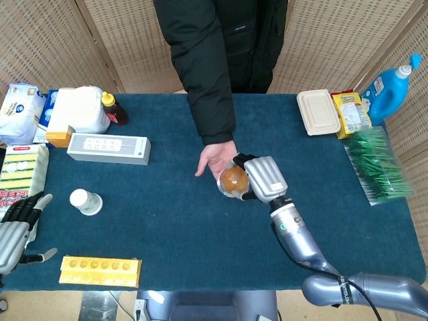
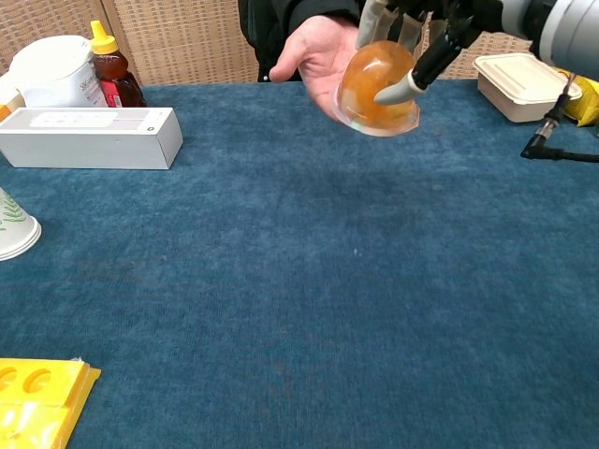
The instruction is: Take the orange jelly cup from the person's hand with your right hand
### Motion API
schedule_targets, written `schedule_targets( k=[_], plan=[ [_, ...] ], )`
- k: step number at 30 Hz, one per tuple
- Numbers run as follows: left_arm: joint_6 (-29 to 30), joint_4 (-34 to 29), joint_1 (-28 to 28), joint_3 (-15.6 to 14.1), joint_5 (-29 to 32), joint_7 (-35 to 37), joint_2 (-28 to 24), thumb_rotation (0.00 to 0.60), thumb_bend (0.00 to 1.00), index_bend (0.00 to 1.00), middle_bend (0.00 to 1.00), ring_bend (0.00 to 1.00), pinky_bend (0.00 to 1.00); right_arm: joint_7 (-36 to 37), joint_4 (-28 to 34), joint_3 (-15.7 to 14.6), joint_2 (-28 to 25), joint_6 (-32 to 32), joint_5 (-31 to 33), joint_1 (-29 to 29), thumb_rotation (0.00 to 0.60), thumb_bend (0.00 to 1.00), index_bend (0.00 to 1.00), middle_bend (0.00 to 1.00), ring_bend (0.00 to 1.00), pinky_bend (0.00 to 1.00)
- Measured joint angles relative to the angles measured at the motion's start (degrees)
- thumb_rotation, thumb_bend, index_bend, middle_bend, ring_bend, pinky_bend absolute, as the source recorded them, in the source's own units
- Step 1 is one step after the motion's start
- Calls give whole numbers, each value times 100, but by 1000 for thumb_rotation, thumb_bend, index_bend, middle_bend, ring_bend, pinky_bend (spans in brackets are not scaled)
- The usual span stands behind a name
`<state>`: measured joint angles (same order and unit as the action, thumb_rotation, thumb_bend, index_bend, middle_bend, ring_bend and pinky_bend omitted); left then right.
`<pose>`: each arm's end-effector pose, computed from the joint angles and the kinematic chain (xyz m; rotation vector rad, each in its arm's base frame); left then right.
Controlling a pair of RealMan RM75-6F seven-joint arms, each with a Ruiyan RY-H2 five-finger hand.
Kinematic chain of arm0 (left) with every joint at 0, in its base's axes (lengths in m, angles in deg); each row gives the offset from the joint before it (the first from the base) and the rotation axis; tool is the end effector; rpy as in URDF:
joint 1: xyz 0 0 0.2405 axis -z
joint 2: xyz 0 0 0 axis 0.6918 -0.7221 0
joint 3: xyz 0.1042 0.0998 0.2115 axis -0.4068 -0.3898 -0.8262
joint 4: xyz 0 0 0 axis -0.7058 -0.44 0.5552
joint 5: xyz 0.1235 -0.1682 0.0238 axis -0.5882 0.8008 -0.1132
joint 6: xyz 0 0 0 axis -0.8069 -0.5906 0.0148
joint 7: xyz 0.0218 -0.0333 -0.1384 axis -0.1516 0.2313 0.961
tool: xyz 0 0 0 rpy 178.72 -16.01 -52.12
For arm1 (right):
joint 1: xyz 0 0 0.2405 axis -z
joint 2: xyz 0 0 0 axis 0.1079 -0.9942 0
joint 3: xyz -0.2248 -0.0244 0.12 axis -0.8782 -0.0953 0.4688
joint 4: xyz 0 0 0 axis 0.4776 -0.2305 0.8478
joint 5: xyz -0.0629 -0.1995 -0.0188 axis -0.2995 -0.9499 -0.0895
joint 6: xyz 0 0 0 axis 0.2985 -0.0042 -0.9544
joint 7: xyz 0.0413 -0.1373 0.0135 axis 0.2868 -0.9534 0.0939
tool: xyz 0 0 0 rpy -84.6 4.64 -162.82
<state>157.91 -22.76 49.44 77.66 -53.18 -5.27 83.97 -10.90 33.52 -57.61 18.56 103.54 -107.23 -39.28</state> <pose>-0.2709 0.1577 0.1760 -1.5209 -1.0722 -0.7811 -0.0687 -0.3343 0.0538 1.7012 -0.9545 1.2498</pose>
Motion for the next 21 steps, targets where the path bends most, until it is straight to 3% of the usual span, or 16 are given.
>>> schedule_targets(
  k=[5,12,16,21],
  plan=[
    [42,0,-19,-9,-29,26,-10,600,84,0,0,0,38,91,219,-81,-287,199,-343,221,600,332,516,536,499,604],
    [103,20,-52,-44,-139,99,-35,600,84,0,0,0,38,538,377,-347,-1169,663,-957,890,600,332,520,539,501,607],
    [115,22,-63,-69,-193,75,-26,600,83,0,0,0,39,1078,6,-475,-1361,632,-991,1158,600,332,522,542,502,607],
    [110,6,-70,-84,-193,7,3,600,84,0,0,0,39,1681,-673,-545,-1231,236,-857,1245,600,333,525,545,501,607]
  ],
)
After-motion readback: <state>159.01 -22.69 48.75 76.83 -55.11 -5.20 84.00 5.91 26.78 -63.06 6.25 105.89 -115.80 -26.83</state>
